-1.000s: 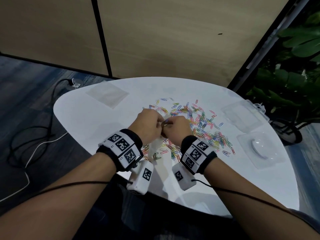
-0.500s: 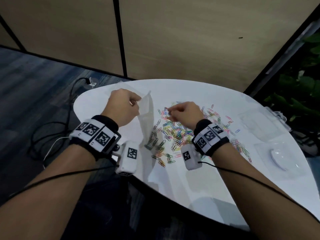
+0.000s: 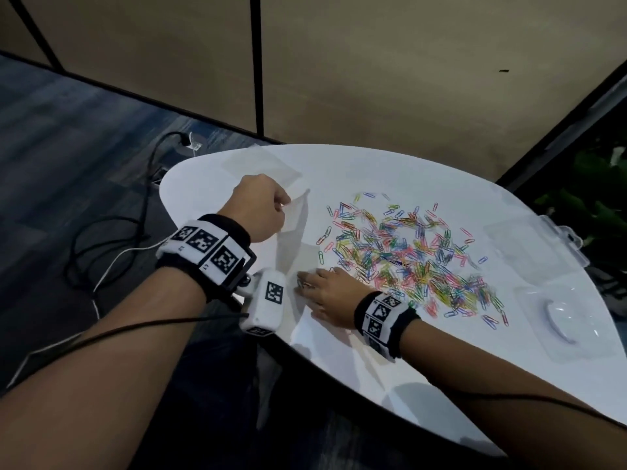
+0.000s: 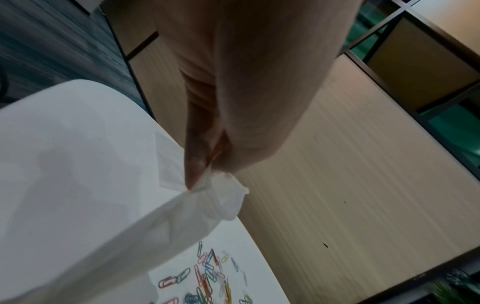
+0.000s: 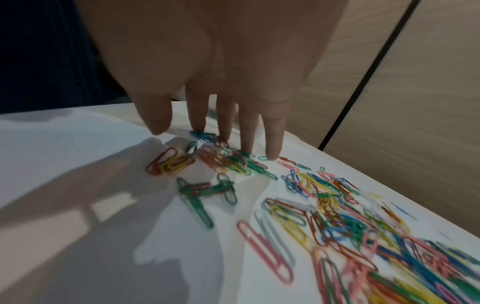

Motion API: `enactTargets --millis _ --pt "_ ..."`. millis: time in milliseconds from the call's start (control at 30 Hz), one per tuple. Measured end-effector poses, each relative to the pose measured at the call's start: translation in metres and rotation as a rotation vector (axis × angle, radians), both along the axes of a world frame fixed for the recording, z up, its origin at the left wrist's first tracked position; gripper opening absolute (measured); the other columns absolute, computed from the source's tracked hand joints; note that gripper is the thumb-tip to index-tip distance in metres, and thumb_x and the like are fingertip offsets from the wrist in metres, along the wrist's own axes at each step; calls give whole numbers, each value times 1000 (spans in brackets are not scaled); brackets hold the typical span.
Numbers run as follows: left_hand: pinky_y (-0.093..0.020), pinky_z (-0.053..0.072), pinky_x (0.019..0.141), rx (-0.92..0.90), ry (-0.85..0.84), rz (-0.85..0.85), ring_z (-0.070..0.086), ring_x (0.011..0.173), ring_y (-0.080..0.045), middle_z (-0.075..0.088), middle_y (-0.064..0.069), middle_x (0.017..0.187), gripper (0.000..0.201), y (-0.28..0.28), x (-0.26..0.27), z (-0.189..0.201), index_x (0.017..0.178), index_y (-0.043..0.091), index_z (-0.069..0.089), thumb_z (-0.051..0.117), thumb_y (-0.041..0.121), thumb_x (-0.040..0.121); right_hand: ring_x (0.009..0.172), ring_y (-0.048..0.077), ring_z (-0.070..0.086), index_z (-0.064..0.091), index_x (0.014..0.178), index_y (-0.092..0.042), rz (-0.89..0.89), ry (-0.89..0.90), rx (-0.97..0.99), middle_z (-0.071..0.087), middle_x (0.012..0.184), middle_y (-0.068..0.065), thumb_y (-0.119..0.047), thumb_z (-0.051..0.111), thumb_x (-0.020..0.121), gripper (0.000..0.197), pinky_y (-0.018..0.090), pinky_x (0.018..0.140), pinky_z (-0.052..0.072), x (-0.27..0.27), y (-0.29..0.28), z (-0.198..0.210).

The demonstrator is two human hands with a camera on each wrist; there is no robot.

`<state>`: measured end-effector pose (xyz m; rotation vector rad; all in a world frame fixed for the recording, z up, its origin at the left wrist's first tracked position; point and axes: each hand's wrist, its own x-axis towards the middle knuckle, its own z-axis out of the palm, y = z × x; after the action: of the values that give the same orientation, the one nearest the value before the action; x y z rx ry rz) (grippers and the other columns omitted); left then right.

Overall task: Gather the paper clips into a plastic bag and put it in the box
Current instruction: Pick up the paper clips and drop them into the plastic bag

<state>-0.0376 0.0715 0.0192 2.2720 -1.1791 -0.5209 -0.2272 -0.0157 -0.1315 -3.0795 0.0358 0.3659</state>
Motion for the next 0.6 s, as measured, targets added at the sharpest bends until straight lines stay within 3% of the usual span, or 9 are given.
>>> enactTargets --millis 133,233,333,400,533,600 --pt "-32 54 93 23 7 -51 68 94 -23 74 -5 94 33 -4 -10 -3 108 12 75 55 1 84 97 36 60 66 113 -4 -68 52 37 60 113 17 1 60 83 31 44 74 57 -4 1 1" --pt "-28 52 90 39 21 -64 62 88 -18 73 -6 97 34 -4 -13 -5 110 13 74 57 1 83 93 31 62 68 109 -6 -173 86 14 63 106 12 -1 63 85 25 37 74 54 -4 -3 13" --pt "-31 53 92 20 16 -65 66 93 -23 72 -8 103 34 -5 -15 -4 111 12 75 55 2 85 83 26 64 72 97 -8 -349 17 64 66 91 9 -2 63 86 15 35 76 54 -7 -19 21" --pt "-35 54 93 -14 -8 -65 67 98 -28 72 -10 107 33 -6 -15 -2 111 12 75 52 3 88 76 21 63 75 92 -10 -620 -92 241 69 86 6 -5 60 90 15 31 77 54 -14 -31 30" --pt "-38 56 89 -63 -6 -47 69 94 -30 74 -13 96 32 -9 -16 1 109 9 75 50 2 90 82 12 68 74 107 -9 -1099 -375 631 73 96 -1 -8 73 85 23 20 83 54 -30 -59 59" --pt "-38 58 84 -53 -6 -59 69 87 -29 74 -14 89 30 -11 -20 2 101 6 77 51 0 87 82 18 73 73 106 -7 -1212 -539 900 76 96 5 -6 75 82 24 30 85 59 -32 -69 78"
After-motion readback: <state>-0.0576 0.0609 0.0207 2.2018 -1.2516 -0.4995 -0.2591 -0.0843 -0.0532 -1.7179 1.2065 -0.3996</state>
